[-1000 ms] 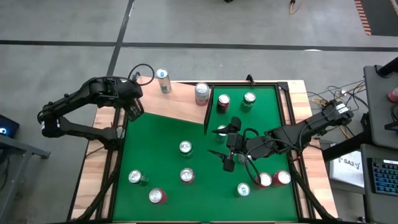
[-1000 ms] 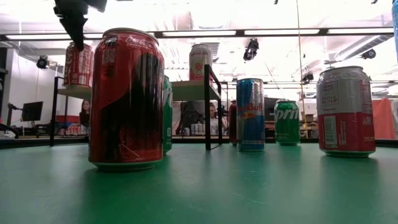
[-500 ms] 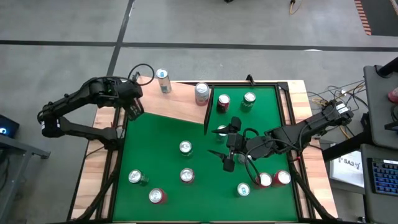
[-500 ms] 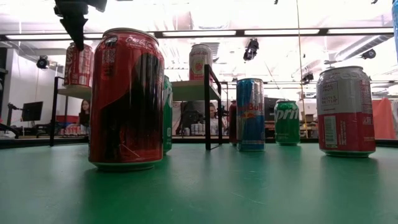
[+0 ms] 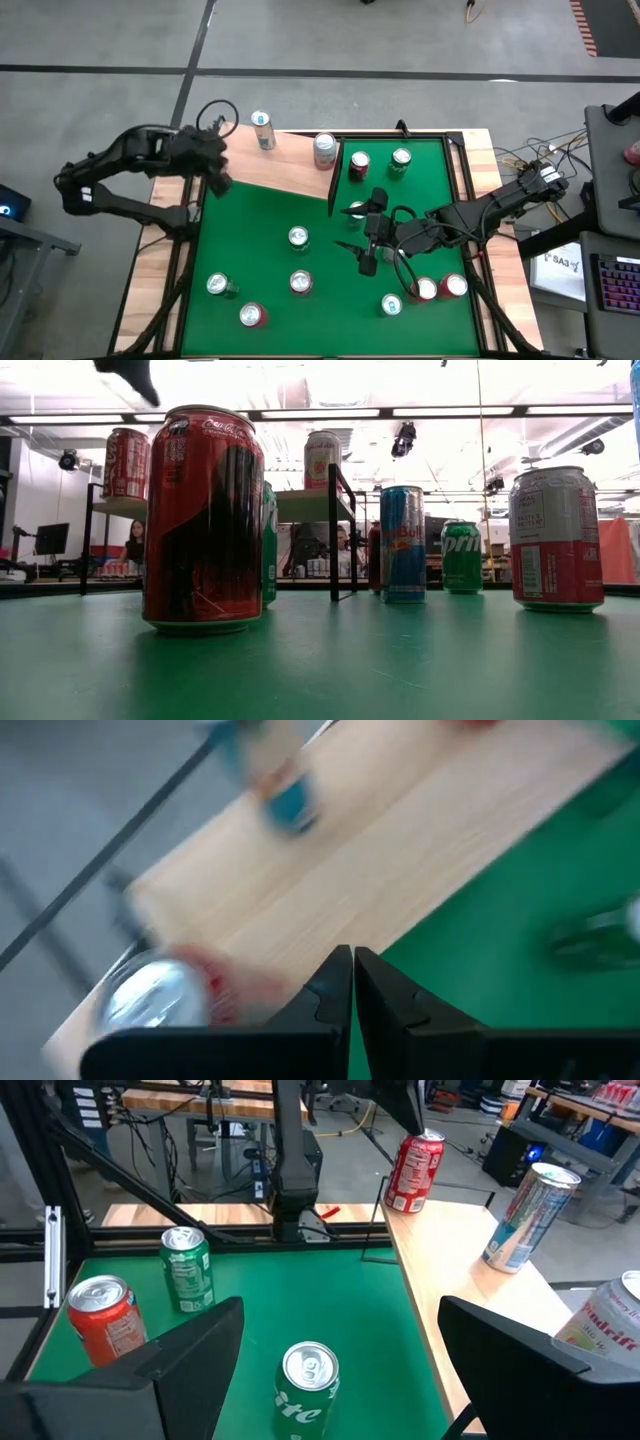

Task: Place canned beverage on shelf
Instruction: Put the green soda can on the shelf

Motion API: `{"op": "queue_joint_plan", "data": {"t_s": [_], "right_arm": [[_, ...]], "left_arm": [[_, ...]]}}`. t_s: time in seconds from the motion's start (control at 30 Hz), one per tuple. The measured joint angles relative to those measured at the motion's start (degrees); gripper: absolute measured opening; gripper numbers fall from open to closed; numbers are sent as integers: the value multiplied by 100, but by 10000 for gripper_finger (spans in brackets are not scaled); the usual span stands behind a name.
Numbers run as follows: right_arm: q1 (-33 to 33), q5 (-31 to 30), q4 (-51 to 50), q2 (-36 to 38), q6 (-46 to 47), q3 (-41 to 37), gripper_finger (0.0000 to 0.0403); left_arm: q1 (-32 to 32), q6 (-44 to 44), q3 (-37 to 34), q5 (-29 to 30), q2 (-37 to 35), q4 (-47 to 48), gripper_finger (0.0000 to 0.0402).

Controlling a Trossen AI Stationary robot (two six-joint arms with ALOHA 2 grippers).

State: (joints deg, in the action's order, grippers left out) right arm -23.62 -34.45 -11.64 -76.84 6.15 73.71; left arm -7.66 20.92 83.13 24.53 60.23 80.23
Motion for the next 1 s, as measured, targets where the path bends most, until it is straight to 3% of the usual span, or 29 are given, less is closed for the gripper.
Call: {"op": "queue_joint_plan", "data": {"t_s": [0.17, 0.4, 0.6, 0.87, 1.0], "right_arm": [[0, 0, 2, 0, 128, 0, 325], [2, -4, 134, -142, 31, 0, 325], [65, -1, 372, -394, -236, 0, 325], [262, 49, 342, -551, -172, 13, 325], [267, 60, 345, -657, -245, 99, 325]], "left_arm": [[1131, 208, -30, 260, -57, -676, 0], [2691, 693, -34, 1398, 275, -1140, 0], [3597, 878, -39, 2085, 835, -1236, 0], [3966, 317, -207, 2093, 1651, -1707, 0], [3971, -889, -821, 1294, 1633, -2995, 0]]}}
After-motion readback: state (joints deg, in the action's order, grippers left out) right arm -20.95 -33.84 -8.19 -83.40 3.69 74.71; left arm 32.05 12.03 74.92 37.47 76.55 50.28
